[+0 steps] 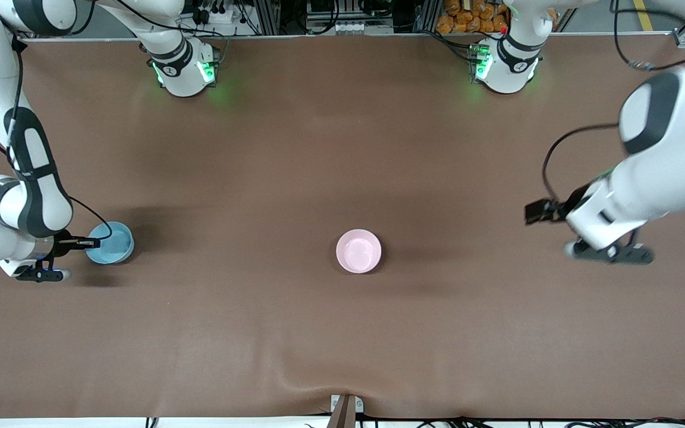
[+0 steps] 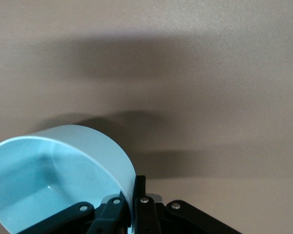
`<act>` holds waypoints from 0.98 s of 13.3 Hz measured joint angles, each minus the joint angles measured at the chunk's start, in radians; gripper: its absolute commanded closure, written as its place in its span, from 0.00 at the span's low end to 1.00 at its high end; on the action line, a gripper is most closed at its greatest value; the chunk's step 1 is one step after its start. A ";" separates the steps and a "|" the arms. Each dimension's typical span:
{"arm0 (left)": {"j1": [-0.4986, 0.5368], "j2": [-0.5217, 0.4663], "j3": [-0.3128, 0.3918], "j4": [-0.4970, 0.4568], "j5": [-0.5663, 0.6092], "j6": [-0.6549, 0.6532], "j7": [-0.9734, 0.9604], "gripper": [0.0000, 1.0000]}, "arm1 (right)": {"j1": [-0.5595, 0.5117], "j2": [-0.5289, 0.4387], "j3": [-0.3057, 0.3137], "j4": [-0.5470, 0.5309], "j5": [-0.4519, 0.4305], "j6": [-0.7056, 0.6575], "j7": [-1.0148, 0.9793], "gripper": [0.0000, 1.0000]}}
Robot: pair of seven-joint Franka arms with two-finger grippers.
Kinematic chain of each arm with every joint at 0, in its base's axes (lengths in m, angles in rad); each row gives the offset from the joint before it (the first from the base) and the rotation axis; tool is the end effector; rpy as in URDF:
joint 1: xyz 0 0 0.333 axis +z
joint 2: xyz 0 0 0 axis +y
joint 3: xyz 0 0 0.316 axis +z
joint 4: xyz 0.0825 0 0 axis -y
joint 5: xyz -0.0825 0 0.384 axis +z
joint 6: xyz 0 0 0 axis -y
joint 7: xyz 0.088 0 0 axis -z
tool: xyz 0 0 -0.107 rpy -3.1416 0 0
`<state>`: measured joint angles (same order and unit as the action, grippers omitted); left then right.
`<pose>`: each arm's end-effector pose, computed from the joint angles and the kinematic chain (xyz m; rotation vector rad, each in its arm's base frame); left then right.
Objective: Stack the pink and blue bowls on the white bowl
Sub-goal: 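Release the pink bowl with the left gripper while the right gripper grasps the blue bowl, then carry the blue bowl with the right gripper over the stacked bowls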
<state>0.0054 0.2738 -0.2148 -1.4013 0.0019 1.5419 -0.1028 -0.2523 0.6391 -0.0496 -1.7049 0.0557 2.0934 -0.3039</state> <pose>0.6169 -0.1135 0.5427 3.0948 -0.1589 -0.2082 0.6183 -0.1871 0.2032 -3.0330 0.0391 0.3567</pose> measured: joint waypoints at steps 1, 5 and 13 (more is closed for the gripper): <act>-0.007 -0.053 0.015 0.000 0.000 -0.066 0.008 0.00 | 0.004 -0.017 0.009 0.002 0.000 -0.017 0.000 1.00; -0.013 -0.187 0.025 -0.006 0.000 -0.123 0.010 0.00 | 0.012 -0.113 0.138 0.017 0.030 -0.105 0.001 1.00; -0.021 -0.251 0.076 -0.012 -0.026 -0.179 0.021 0.00 | 0.312 -0.133 0.276 0.092 0.112 -0.067 0.559 1.00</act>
<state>-0.0158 0.0226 -0.1387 -1.4133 -0.0240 1.3631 -0.0817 0.0595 0.5056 0.2269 -1.6133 0.1674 2.0260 0.2553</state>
